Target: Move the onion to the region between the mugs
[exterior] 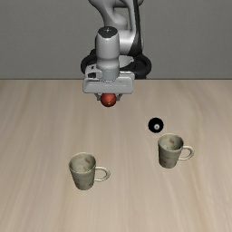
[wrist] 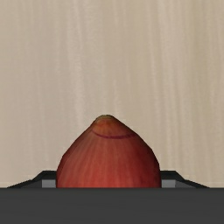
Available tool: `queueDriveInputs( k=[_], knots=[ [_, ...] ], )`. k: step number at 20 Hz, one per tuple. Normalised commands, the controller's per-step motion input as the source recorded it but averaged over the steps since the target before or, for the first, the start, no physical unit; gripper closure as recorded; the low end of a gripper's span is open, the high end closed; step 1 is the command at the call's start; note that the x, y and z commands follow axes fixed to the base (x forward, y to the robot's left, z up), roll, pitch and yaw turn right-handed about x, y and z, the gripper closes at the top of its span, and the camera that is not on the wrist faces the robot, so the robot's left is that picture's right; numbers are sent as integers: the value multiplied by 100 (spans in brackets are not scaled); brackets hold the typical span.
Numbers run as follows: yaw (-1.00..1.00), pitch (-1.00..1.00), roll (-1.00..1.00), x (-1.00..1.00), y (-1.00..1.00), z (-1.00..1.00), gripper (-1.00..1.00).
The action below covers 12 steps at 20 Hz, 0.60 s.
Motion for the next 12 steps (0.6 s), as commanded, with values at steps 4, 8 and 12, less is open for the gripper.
queueDriveInputs(
  k=[4,8,12],
  knots=[
    [0,0,0,100,0,0,100],
    [0,0,0,100,0,0,100],
    [0,0,0,100,0,0,100]
  ],
)
